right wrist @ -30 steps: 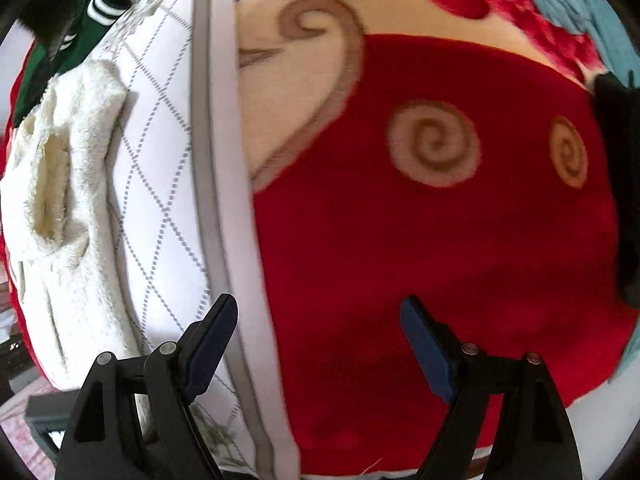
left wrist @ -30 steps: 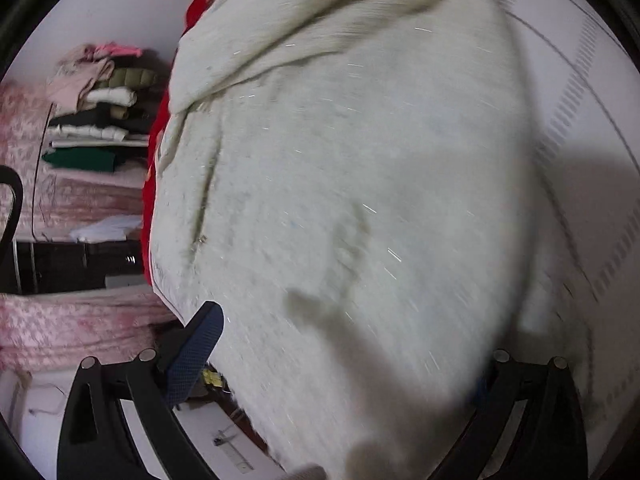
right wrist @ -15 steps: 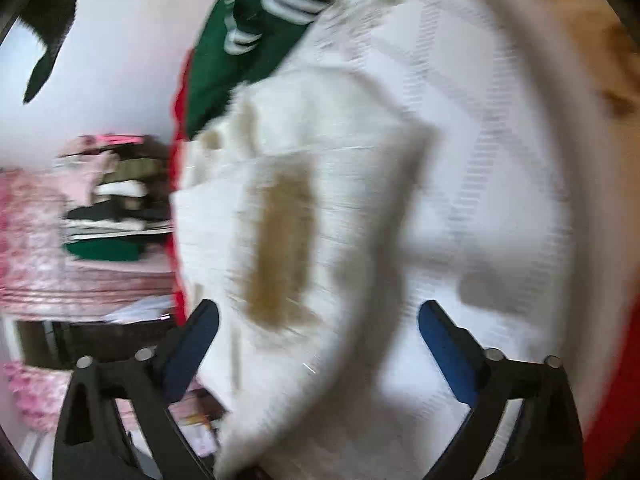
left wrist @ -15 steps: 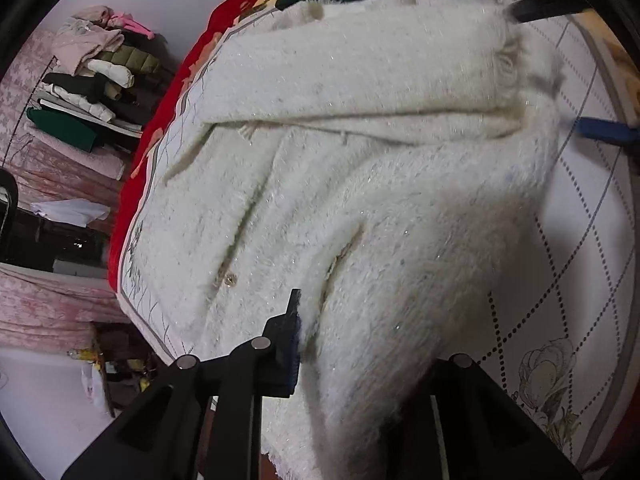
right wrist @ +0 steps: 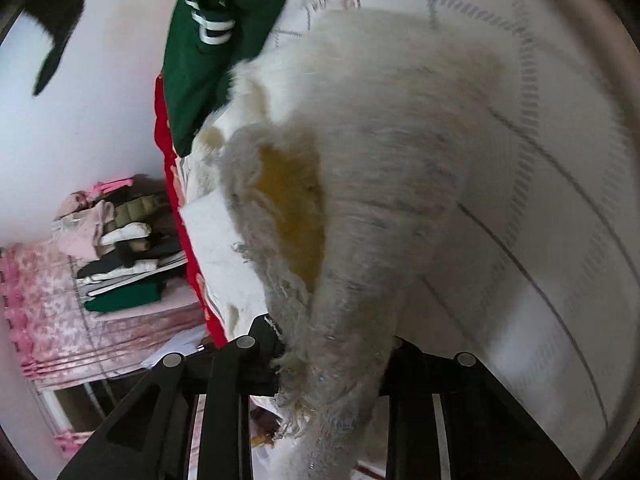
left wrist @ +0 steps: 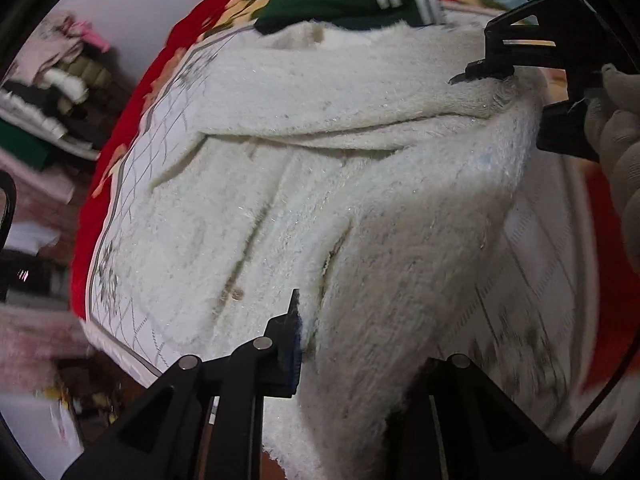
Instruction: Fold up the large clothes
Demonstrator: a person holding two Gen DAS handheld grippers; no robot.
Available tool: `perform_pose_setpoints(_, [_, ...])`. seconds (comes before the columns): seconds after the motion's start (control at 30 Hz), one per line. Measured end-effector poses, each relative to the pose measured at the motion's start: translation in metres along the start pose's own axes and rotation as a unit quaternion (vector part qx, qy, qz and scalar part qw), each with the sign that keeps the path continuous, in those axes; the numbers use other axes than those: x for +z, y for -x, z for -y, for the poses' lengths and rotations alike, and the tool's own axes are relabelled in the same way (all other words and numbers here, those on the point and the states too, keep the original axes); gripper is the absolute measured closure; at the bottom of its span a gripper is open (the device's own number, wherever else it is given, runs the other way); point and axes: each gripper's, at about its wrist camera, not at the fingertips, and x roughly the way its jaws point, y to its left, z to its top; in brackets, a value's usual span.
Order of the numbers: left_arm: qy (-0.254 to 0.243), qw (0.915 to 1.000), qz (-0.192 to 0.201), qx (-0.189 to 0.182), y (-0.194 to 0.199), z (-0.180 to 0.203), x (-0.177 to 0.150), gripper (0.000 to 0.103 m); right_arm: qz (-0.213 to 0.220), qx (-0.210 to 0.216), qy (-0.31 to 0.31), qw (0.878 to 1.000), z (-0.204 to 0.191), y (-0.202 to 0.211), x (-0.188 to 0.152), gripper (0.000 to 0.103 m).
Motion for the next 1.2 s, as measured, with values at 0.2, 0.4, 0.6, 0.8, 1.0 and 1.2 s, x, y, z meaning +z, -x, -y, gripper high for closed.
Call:
perform_pose_setpoints(0.2, [-0.026, 0.9955, -0.005, -0.090, 0.043, -0.043, -0.018, 0.086, 0.017, -0.102, 0.004, 0.995, -0.036, 0.091, -0.076, 0.076])
perform_pose_setpoints(0.4, [-0.016, 0.9920, 0.002, -0.125, 0.020, -0.112, 0.009, 0.082, 0.000, -0.165, 0.016, 0.986, -0.095, 0.081, -0.093, 0.075])
perform_pose_setpoints(0.6, [0.108, 0.9770, -0.009, -0.184, -0.058, -0.213, 0.058, 0.056, -0.012, -0.198, 0.036, 0.979, -0.152, -0.014, -0.050, 0.058])
perform_pose_setpoints(0.8, [0.259, 0.9535, 0.029, -0.152, -0.096, -0.319, 0.071, 0.030, -0.035, -0.162, 0.043, 0.985, -0.167, -0.115, 0.000, 0.042])
perform_pose_setpoints(1.0, [0.340, 0.9275, -0.029, -0.153, -0.117, -0.338, 0.008, 0.031, 0.000, -0.127, 0.073, 0.989, -0.167, -0.071, -0.035, 0.041])
perform_pose_setpoints(1.2, [0.352, 0.9173, -0.063, -0.176, -0.150, -0.304, 0.008, 0.031, 0.045, -0.217, 0.099, 0.970, -0.133, -0.004, -0.049, 0.041])
